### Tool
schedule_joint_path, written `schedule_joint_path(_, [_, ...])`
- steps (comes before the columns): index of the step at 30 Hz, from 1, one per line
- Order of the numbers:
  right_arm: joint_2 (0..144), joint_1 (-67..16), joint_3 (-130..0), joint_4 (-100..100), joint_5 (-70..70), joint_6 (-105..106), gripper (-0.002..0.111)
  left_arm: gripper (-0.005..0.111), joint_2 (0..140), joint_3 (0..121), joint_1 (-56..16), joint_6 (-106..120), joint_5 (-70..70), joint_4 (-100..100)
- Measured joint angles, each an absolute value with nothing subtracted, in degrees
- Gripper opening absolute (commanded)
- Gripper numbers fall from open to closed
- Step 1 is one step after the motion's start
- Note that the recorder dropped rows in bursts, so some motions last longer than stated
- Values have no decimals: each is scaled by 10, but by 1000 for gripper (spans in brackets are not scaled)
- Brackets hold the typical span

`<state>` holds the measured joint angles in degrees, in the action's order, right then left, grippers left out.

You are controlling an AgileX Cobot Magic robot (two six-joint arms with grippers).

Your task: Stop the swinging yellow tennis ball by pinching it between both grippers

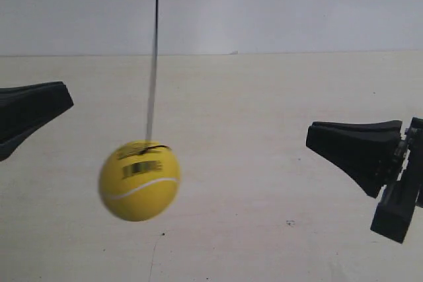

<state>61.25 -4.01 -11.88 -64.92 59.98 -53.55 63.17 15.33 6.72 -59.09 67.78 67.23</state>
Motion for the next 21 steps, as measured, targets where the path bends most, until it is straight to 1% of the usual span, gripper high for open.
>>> schedule_joint_path(5, [613,-40,-119,-664,645,-527,0,5,669,153,56,-558,691,676])
schedule_joint_path(11, [613,-40,-119,-678,655,-526,0,5,712,153,-22,-480,690,686])
schedule_joint_path(14, [613,-40,-119,-686,655,-526,0,5,727,153,-49,-447,676,692])
schedule_joint_path(19, [613,-41,-119,-688,655,-525,0,5,747,153,-60,-421,678,690])
schedule_joint_path(21, [613,-55,-119,-681,651,-518,0,5,756,153,-60,-413,684,685])
